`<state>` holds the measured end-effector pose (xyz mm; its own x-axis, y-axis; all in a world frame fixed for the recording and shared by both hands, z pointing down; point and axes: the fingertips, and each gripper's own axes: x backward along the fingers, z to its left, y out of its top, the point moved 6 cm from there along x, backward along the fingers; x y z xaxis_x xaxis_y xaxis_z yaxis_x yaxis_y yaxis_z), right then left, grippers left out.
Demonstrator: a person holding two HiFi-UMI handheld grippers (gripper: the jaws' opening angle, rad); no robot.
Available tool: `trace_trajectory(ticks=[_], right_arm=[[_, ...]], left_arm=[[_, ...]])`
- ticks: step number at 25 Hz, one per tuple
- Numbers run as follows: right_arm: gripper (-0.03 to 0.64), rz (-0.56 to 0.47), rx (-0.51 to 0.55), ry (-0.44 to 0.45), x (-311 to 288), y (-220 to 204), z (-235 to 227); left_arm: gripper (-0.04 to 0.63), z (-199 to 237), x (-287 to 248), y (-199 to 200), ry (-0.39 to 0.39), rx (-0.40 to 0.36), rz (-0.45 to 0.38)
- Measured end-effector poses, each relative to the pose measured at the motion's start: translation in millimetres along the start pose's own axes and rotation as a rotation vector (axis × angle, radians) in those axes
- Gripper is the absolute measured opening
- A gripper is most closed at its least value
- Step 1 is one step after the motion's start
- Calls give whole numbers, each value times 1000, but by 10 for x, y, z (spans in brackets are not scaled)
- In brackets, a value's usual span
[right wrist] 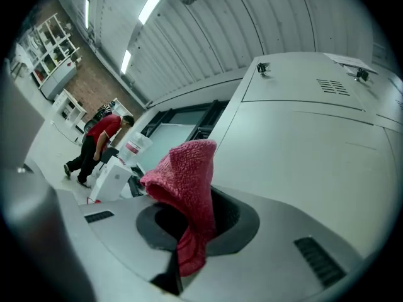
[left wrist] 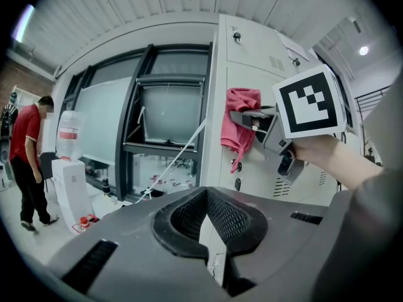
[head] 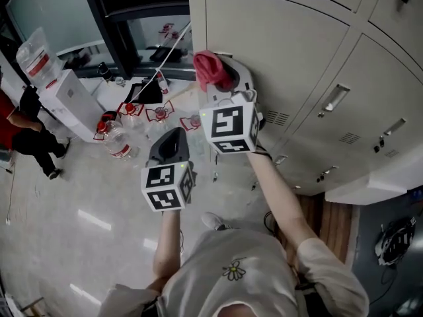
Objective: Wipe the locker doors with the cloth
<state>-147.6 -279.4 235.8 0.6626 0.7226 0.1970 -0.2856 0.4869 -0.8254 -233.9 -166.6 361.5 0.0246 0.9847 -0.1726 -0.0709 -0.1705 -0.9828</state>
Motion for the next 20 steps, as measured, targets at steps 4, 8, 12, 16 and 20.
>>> trace_trajectory(ticks=[4,8,12,16,20], right_arm=[[31,5,-9,-25,113,-37,-120],[31,14,-30,-57,232,-136,-290],[31,14,-27,-86,367,-210,-469],[31,19,-12,-126,540,-280,-668],[31,34,-9,-184,740,-363,-905]], left_arm=[[17,-62,-22,10,-17,-7,0],[17,-123,-64,17,-30,-10,1],[17,-216,-131,23,-55,-16,1],[17,-311,-202,20,-84,-23,6],[17,-381,-258,43,-104,-30,4]])
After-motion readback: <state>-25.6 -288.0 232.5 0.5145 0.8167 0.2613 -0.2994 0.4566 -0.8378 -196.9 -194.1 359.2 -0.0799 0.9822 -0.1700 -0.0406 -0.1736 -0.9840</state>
